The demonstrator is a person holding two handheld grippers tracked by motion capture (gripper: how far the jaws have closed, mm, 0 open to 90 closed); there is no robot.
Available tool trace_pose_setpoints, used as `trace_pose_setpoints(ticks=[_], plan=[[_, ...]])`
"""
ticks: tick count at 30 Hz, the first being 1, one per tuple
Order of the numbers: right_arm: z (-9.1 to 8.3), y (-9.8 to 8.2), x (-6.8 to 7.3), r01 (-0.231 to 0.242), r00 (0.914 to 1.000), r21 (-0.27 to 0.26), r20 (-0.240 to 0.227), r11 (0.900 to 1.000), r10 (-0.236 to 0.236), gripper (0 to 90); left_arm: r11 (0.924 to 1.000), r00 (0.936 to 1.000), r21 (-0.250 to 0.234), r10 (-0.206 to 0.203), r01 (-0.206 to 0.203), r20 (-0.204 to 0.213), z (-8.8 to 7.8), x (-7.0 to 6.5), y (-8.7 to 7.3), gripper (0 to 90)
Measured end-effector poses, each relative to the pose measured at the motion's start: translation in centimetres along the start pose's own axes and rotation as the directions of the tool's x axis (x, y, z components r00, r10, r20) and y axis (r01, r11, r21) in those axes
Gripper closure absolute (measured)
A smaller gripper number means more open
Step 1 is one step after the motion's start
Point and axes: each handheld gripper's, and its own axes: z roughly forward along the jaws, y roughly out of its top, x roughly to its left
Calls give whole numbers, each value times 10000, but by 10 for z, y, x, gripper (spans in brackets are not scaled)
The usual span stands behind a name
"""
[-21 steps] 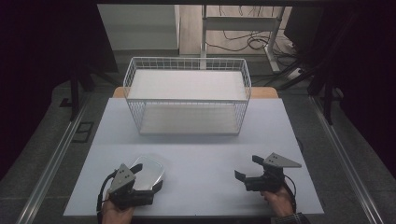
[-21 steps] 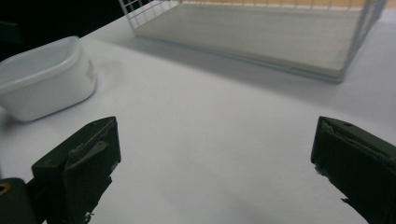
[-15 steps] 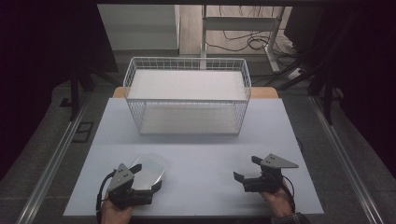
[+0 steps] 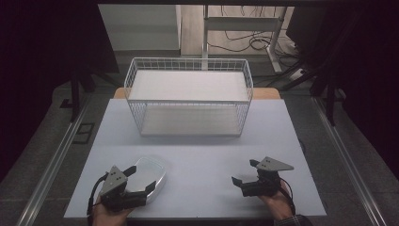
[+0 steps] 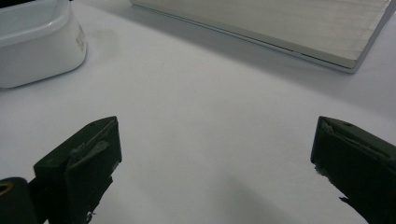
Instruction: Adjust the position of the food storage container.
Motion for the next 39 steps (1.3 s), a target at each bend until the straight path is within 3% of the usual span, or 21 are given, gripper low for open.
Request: trace_pose_setpoints(ticks=[1, 3, 4, 7, 8, 9, 10, 11, 14, 17, 21, 28, 34, 39], plan=[[0, 0, 0, -2, 10000, 10, 8, 10000, 2, 16, 9999, 9997, 57, 142, -141, -203, -4, -1, -1, 164], [1, 0, 0, 17, 10000, 75, -3, 10000, -17, 16, 9993, 9981, 147, 346, -339, -503, -13, -3, -5, 287], [1, 0, 0, 17, 10000, 75, -3, 10000, -17, 16, 9993, 9980, 161, 335, -327, -533, -16, -3, -6, 287], [1, 0, 1, 91, 10000, 103, -18, 9999, -91, 16, 9997, 9985, 178, 195, -186, -516, -30, -2, -15, 442], [2, 0, 1, 145, 9999, 130, -26, 9998, -144, 16, 9999, 9990, 139, 50, -44, -450, -36, -1, -20, 574], [2, 0, 1, 145, 9999, 130, -26, 9998, -144, 16, 9999, 9990, 139, 50, -44, -450, -36, -1, -20, 631], [2, 0, 2, 143, 9999, 153, -28, 9998, -143, 16, 9998, 9991, 145, -96, 102, -423, -40, 1, -24, 631], [3, -1, 2, 183, 9998, 185, -36, 9997, -182, 16, 9995, 9986, 208, -212, 223, -485, -44, 3, -30, 727], [4, 0, 2, 237, 9997, 209, -42, 9995, -237, 16, 9988, 9985, 399, -265, 284, -485, -46, 6, -34, 852], [4, 0, 3, 261, 9997, 230, -49, 9994, -260, 16, 9977, 9989, 638, -186, 213, -428, -49, 7, -40, 900], [4, 0, 3, 286, 9996, 265, -2, 9992, -286, 18, 9974, 9983, 707, -64, 106, -586, -51, 2, -48, 900], [7, -1, 5, 348, 9994, 394, -72, 9986, -345, 20, 9914, 9928, 1296, -43, 199, -1200, -36, 1, -51, 900], [10, -1, 6, 377, 9992, 516, -173, 9980, -369, 20, 9915, 9893, 1227, -259, 438, -1434, -23, 9, -46, 900], [11, -2, 7, 314, 9993, 476, -203, 9984, -305, 20, 9925, 9893, 1044, -487, 633, -1373, -13, 19, -42, 900]])
